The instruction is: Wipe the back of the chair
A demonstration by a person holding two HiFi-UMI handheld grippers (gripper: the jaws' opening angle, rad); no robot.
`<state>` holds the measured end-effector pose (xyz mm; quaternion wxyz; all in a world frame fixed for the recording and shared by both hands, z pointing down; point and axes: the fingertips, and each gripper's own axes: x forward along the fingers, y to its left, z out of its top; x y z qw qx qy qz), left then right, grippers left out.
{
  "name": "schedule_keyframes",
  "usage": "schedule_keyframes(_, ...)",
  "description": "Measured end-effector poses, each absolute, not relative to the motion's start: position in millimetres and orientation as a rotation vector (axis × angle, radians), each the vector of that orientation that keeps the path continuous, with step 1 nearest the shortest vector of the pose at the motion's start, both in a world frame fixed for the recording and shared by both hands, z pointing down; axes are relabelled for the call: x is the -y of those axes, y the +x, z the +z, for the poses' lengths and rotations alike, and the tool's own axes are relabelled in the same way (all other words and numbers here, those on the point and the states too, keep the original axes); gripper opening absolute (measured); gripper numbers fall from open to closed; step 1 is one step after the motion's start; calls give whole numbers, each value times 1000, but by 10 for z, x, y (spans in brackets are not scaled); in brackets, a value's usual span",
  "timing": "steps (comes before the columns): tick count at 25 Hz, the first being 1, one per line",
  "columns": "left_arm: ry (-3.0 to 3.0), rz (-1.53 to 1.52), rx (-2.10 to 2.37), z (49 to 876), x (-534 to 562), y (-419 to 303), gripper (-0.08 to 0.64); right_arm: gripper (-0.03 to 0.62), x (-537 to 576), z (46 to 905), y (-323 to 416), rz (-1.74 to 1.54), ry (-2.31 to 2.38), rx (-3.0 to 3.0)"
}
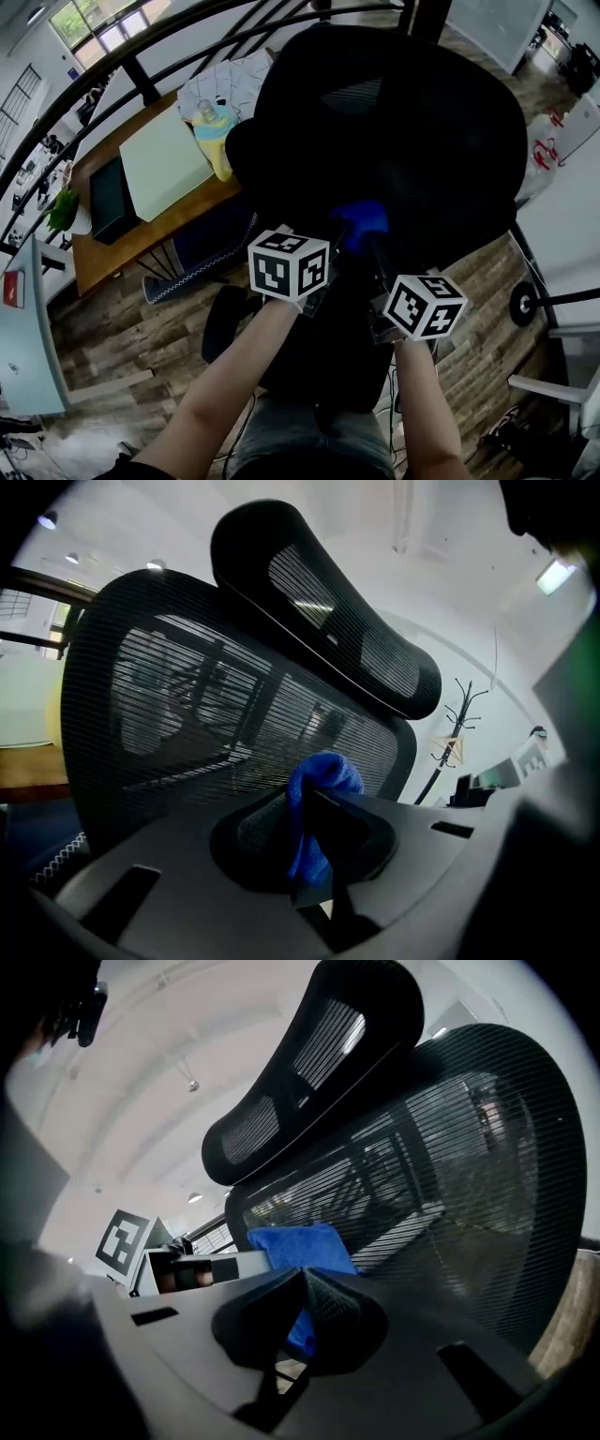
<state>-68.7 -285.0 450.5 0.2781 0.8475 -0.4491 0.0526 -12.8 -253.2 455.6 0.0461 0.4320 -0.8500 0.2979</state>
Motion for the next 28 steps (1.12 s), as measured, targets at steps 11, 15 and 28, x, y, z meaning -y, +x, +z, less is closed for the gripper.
schedule_keyframes(11, 2213, 117, 1320, 4498, 2863, -1339, 60, 29, 2627, 4590, -763, 857, 1170, 2612)
schedule_keyframes(15, 2168, 94, 1386, 4515, 2842, -1611, 60, 29, 2636, 4582, -948, 859, 1133, 2623)
schedule_keyframes(28, 2066, 79, 1539, 4509, 2778, -2253, 60, 29, 2548, 4661, -1368, 856, 1020, 2636)
